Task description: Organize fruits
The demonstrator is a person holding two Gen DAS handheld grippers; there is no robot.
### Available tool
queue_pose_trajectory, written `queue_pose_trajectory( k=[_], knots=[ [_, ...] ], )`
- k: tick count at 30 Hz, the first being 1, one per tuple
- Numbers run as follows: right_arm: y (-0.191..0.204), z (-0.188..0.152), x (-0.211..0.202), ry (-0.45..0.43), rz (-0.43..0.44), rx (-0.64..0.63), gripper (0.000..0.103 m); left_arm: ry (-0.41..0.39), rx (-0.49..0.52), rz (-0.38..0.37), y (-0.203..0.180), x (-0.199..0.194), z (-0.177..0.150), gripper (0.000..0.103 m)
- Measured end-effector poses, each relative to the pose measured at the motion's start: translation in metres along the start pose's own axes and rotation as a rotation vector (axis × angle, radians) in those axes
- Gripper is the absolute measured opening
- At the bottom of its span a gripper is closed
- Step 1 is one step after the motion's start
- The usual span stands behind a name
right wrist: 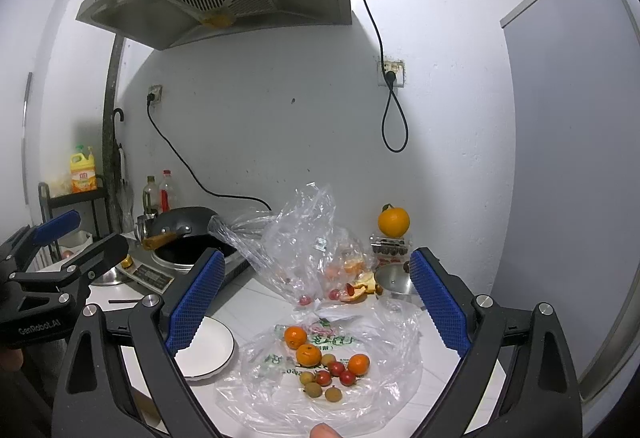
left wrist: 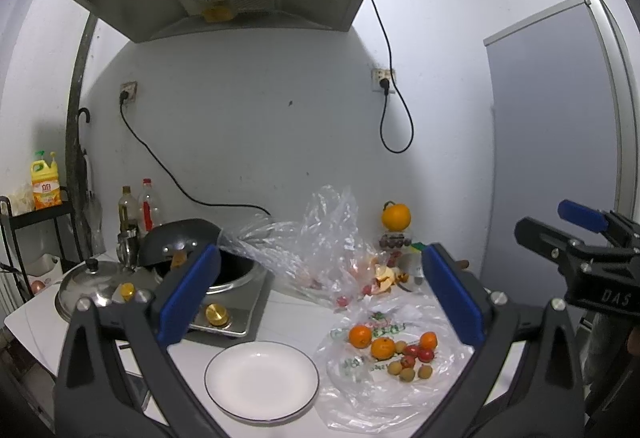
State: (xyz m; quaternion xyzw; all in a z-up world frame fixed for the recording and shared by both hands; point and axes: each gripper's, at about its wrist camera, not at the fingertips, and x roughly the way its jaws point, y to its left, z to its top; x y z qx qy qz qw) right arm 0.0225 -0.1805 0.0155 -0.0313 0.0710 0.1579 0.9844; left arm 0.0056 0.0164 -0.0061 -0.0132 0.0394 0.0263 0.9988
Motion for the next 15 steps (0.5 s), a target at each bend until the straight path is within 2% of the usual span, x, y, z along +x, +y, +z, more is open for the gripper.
queue_pose_trajectory(
  k=[15],
  knots=[
    [-0.0005, 0.0016, 0.0004, 0.003, 0.0, -0.002, 0.096, 0.005, -0.005, 0.01, 0.0036, 0.0008, 0.001, 0.102]
  ],
)
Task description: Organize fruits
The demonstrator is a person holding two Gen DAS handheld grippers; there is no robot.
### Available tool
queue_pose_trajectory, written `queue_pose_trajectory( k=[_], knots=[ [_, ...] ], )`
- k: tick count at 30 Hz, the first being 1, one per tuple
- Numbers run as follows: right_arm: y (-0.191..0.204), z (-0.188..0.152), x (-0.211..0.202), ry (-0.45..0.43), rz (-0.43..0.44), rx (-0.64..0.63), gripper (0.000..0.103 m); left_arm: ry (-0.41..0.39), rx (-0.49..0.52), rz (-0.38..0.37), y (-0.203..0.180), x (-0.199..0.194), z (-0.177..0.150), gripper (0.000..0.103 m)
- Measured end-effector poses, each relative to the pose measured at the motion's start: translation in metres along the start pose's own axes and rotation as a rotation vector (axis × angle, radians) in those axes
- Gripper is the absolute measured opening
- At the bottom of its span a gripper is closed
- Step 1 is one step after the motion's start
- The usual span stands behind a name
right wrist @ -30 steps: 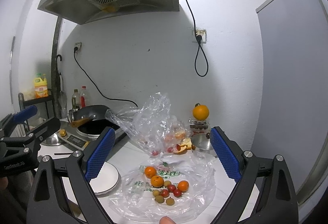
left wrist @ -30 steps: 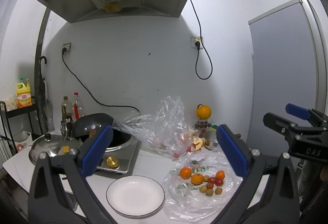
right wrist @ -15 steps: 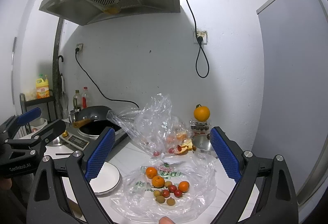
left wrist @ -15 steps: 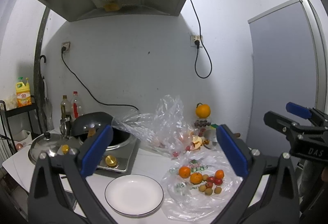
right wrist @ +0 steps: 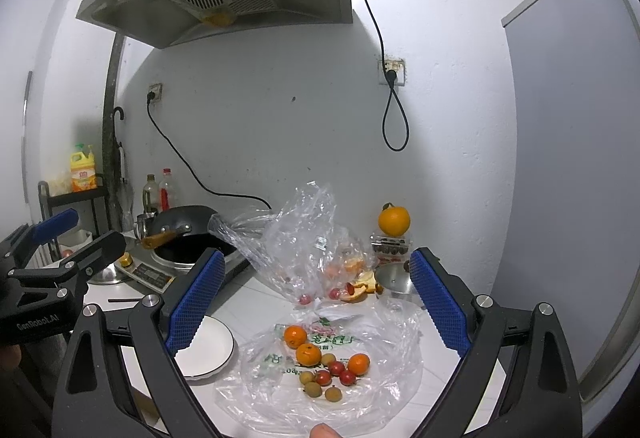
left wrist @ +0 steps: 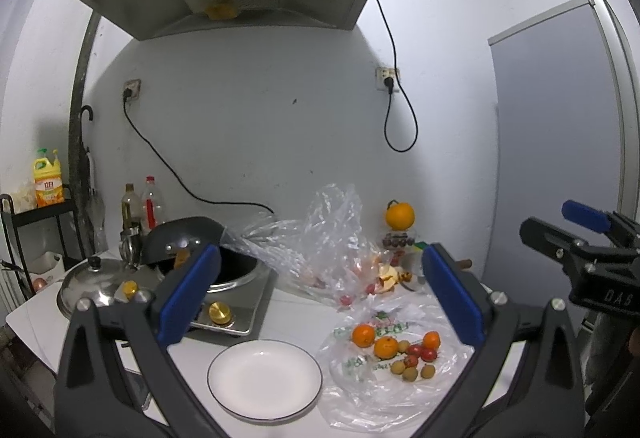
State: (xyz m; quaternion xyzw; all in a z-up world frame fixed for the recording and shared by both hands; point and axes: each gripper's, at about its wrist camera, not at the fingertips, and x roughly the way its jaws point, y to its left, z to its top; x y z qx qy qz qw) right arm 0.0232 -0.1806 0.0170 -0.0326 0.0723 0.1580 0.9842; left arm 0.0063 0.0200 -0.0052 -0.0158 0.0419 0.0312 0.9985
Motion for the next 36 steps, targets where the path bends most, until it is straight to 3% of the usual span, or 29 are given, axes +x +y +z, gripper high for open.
queue_pose_trajectory(
  k=[23, 32, 36],
  knots=[
    [0.0, 0.001, 0.011, 0.015, 0.005, -0.015, 0.096, 0.019, 0.003, 0.003, 0.002, 0.01, -0.002, 0.102],
    [-0.013, -0.006, 0.026, 0.033, -0.016, -0.023, 0.096, 0.076, 0.021, -0.006, 0.001, 0.034, -0.003, 0.102],
    [-0.024, -0.019, 0.041, 0.084, -0.032, -0.055, 0.096, 0.122, 0.038, -0.022, -0.005, 0.054, -0.012, 0.102]
  ],
)
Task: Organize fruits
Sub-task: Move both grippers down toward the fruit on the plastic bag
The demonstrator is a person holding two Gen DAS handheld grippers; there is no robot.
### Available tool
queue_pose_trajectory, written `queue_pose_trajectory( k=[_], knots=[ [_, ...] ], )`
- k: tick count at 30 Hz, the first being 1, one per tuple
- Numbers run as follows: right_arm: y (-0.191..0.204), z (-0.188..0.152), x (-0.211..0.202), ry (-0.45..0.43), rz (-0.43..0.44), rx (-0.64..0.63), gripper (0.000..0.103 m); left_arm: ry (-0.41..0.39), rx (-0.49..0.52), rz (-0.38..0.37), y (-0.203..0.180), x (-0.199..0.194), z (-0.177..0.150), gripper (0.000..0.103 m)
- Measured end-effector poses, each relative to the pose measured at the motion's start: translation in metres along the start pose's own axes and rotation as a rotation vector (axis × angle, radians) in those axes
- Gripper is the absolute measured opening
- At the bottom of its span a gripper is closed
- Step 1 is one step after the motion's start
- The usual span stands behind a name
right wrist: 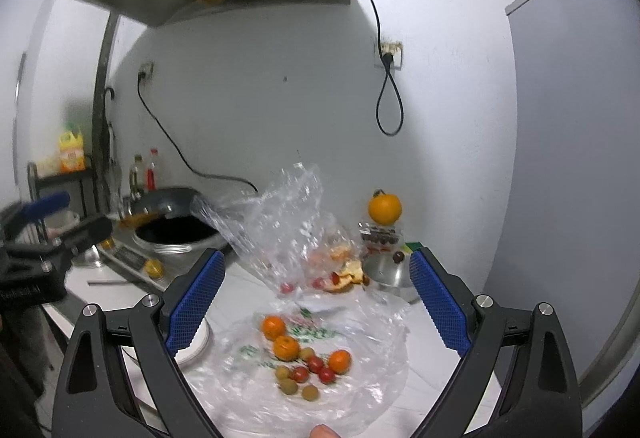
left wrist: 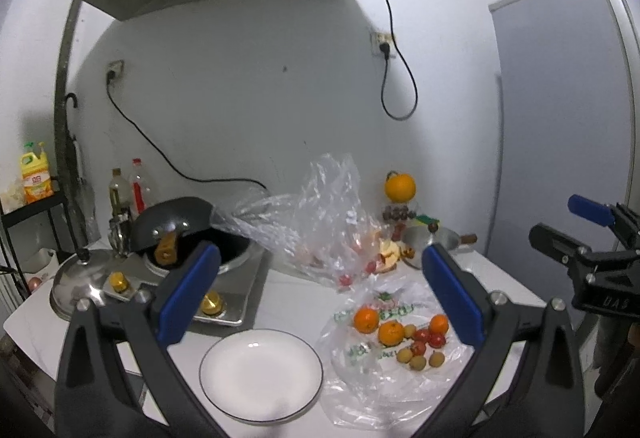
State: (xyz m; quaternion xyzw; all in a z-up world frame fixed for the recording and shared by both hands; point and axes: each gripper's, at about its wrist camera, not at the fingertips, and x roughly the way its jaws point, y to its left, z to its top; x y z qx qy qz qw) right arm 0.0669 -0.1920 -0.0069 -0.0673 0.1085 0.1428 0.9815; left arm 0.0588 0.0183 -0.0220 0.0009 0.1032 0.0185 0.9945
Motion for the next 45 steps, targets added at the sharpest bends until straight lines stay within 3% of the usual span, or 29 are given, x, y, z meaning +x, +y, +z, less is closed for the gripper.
queue_pose_trajectory(
  k=[13, 18, 21, 26, 28, 30, 33, 37, 45],
  knots=[
    [-0.047, -0.049, 0.065, 0.19, 0.014, 0.002, 0.094, 0.205, 0.036, -0.082, -0.039, 0.088, -0.036, 0.101],
    [-0.057, -0.07, 0.09, 0.263, 0.05, -0.009, 0.085, 0.316, 0.039, -0.106, -0.054, 0.121, -0.062, 0.1],
    [-0.059, -0.084, 0.103, 0.305, 0.089, -0.002, 0.077, 0.383, 0.047, -0.126, -0.065, 0.135, -0.079, 0.092],
    [-0.057, -0.108, 0.122, 0.379, 0.16, 0.0, 0.067, 0.472, 0.084, -0.131, -0.085, 0.156, -0.105, 0.089],
    [-0.053, -0.117, 0.13, 0.405, 0.204, -0.002, 0.053, 0.501, 0.091, -0.132, -0.09, 0.162, -0.114, 0.082],
    [-0.051, -0.126, 0.137, 0.434, 0.236, 0.002, 0.049, 0.535, 0.096, -0.13, -0.094, 0.167, -0.123, 0.078],
    [-0.046, -0.139, 0.146, 0.478, 0.297, 0.014, 0.047, 0.576, 0.105, -0.126, -0.097, 0.171, -0.135, 0.077],
    [-0.035, -0.154, 0.156, 0.521, 0.366, 0.012, 0.044, 0.623, 0.095, -0.117, -0.098, 0.173, -0.146, 0.063],
    [-0.024, -0.172, 0.177, 0.59, 0.435, -0.002, 0.038, 0.673, 0.094, -0.12, -0.106, 0.176, -0.16, 0.059]
  ],
)
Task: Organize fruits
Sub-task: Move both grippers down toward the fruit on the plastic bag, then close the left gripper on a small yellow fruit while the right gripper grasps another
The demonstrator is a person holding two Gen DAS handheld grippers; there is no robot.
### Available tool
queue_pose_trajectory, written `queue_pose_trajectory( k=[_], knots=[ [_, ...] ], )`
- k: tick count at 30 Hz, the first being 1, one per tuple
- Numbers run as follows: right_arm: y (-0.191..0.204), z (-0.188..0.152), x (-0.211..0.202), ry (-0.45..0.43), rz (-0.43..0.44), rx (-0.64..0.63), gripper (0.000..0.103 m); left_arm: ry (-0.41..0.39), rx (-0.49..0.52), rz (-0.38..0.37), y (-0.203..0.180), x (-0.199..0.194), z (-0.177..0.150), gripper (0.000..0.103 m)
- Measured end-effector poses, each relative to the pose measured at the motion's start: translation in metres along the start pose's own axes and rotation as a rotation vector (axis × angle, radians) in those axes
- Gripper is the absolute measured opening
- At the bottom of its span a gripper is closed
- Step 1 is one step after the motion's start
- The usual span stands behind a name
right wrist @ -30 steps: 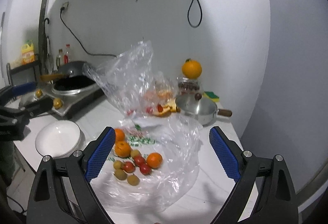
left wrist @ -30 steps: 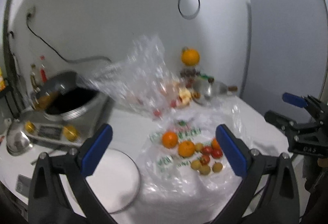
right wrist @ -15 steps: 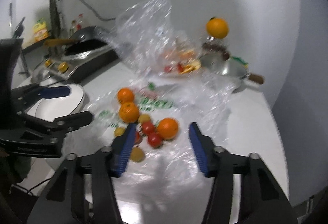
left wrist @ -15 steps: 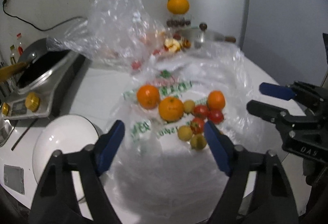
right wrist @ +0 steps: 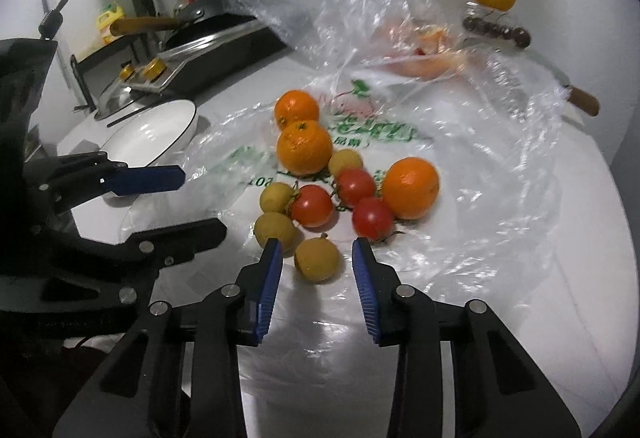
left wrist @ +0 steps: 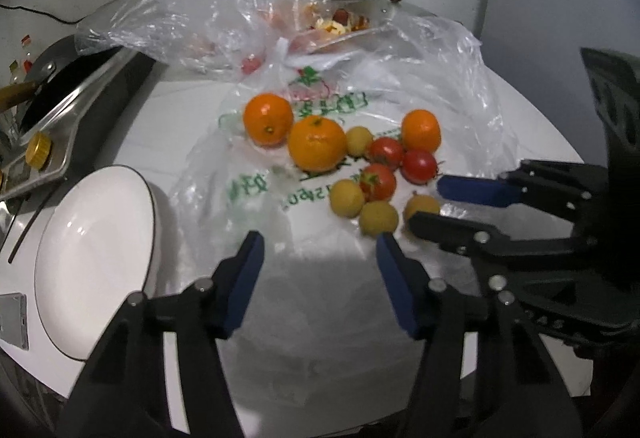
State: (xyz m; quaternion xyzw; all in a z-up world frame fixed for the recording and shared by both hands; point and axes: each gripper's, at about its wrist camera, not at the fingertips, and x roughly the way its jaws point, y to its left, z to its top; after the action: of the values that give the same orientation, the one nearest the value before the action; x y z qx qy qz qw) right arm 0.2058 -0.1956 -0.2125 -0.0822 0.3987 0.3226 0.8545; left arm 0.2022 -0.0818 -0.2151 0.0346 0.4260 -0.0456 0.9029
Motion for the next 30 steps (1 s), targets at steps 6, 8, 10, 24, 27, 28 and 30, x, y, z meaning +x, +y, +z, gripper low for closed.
queue_pose_trajectory(
  k=[6, 8, 10, 24, 27, 28, 30],
  knots=[
    [-0.008, -0.005, 0.005, 0.01, 0.027, -0.002, 0.028, 0.01, 0.036, -0.011, -0.013, 0.006, 0.005, 0.052],
    [-0.013, -0.006, 0.002, 0.003, 0.025, 0.01, 0.027, 0.014, 0.044, -0.018, -0.017, 0.01, 0.008, 0.051],
    [-0.019, -0.006, -0.004, -0.005, 0.027, 0.023, 0.027, 0.016, 0.052, -0.025, -0.022, 0.013, 0.01, 0.051],
    [-0.033, -0.01, -0.027, -0.035, -0.01, 0.037, 0.027, 0.066, 0.055, -0.066, -0.035, 0.039, 0.014, 0.029],
    [-0.03, -0.009, -0.028, -0.037, -0.017, 0.037, 0.028, 0.062, 0.056, -0.082, -0.035, 0.038, 0.012, 0.027],
    [-0.03, -0.008, -0.029, -0.039, -0.019, 0.036, 0.028, 0.06, 0.055, -0.088, -0.034, 0.037, 0.011, 0.027],
    [-0.028, -0.007, -0.031, -0.046, -0.024, 0.031, 0.027, 0.053, 0.056, -0.098, -0.033, 0.033, 0.01, 0.027]
  ],
)
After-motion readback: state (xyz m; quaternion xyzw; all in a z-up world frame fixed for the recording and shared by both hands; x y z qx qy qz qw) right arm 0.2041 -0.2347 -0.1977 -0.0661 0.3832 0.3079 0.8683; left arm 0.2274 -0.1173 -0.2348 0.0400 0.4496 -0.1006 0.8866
